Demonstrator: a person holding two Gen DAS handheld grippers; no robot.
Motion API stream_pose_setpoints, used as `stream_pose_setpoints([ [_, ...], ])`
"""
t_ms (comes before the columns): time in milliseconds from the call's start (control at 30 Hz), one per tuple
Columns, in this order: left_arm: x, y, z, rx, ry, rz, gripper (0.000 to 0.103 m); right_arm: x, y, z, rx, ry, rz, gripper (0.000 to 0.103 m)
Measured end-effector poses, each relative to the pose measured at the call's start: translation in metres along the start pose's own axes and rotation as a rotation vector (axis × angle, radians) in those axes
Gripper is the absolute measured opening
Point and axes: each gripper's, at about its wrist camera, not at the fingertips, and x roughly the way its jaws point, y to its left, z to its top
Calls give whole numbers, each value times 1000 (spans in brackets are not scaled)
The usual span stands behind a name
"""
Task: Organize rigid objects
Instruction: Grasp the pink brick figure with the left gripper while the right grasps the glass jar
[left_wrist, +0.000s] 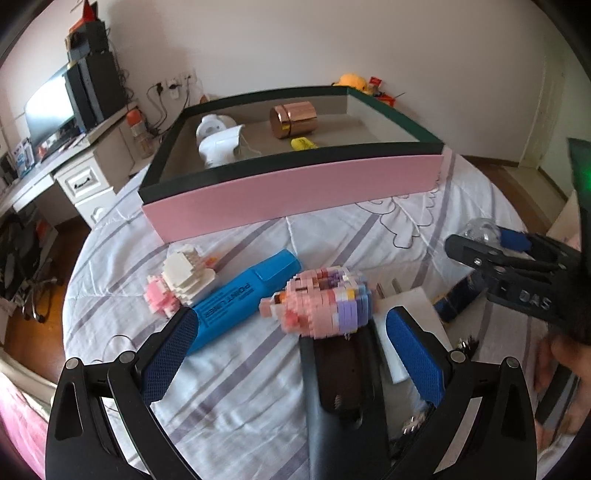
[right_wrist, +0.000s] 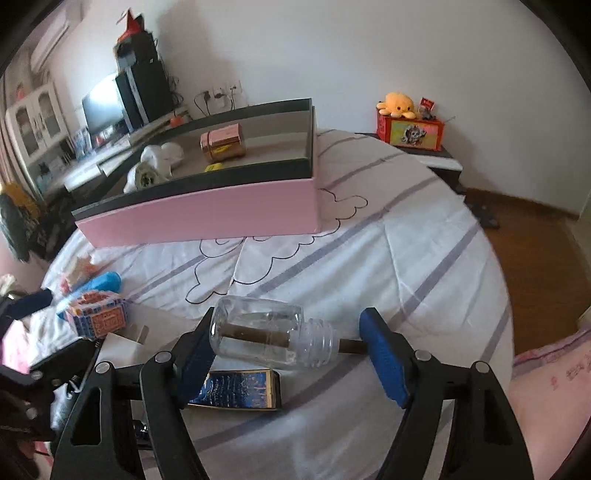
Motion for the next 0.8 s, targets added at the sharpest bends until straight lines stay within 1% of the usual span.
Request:
stream_pose_setpoints([
  [133,5,0,5,-44,3,3,102,3,1,1,-4,-3,-1,76],
  [200,6,0,6,-53,-7,7,100,4,1,3,-2,-4,2,76],
  [233,7,-1,6,-56,-7,4,94,4,1,2,1,-4,5,76],
  [267,8,-2,6,-57,-8,-4,86,4,0,2,6,-4,10,76],
  [333,8,-5,7,-56,-8,-35,77,4,-1,2,14,-6,18,76],
  [433,7,-11,8,-26,-13,-25,69,4,-1,1,13,-8,17,76],
  [500,7,-14,8,-9,-17,-14,69,3,-1,1,14,-9,18,76],
  [667,4,-14,7,-8,-20,-7,69,3,-1,1,18,-11,23,77],
  [800,10,-14,7,-11,-24,-8,69,3,-1,0,13,-11,17,77],
])
